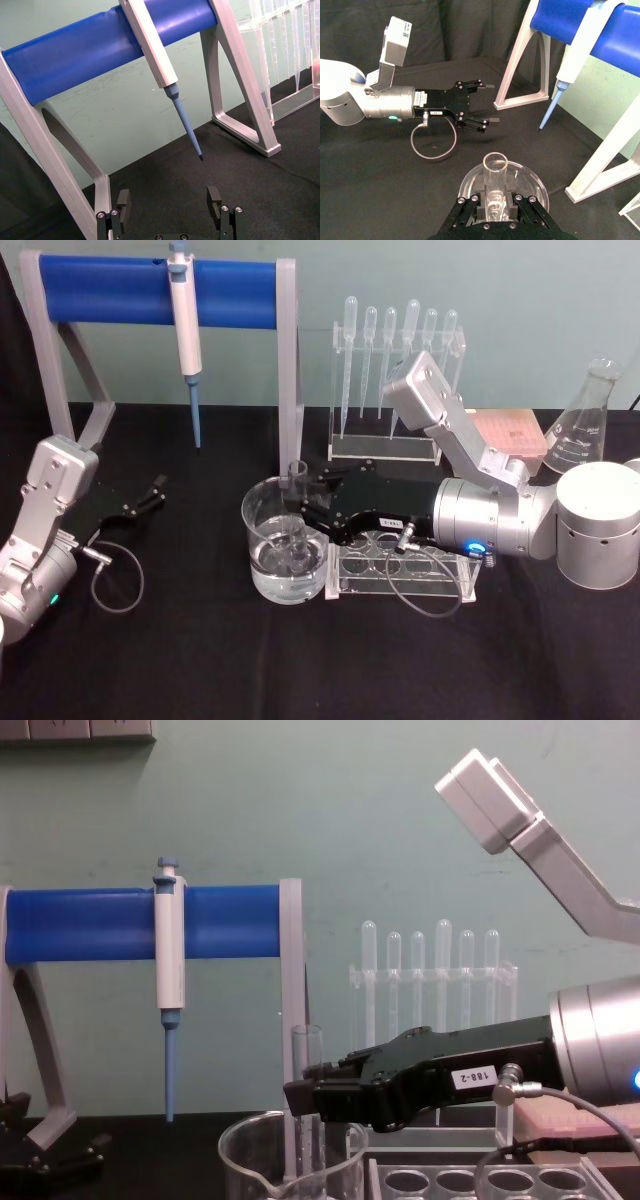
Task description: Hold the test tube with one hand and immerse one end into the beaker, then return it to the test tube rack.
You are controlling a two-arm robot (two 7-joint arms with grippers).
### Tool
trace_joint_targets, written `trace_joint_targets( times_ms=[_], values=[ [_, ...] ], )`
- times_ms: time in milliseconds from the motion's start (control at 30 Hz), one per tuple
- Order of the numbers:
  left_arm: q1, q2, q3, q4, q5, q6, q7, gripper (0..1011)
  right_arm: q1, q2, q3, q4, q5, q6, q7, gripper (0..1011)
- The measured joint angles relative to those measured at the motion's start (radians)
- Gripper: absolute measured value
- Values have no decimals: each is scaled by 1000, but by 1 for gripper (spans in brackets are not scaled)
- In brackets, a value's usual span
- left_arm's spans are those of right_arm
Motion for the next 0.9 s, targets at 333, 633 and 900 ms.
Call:
trace_joint_targets(
  times_ms=[333,633,900],
  values=[
    [0,0,0,0,0,0,0,1000,0,0,0,0,0,0,0,231],
    [0,0,0,0,0,0,0,1000,0,0,0,0,0,0,0,231],
    [0,0,0,0,0,0,0,1000,0,0,0,0,0,0,0,231]
  ],
)
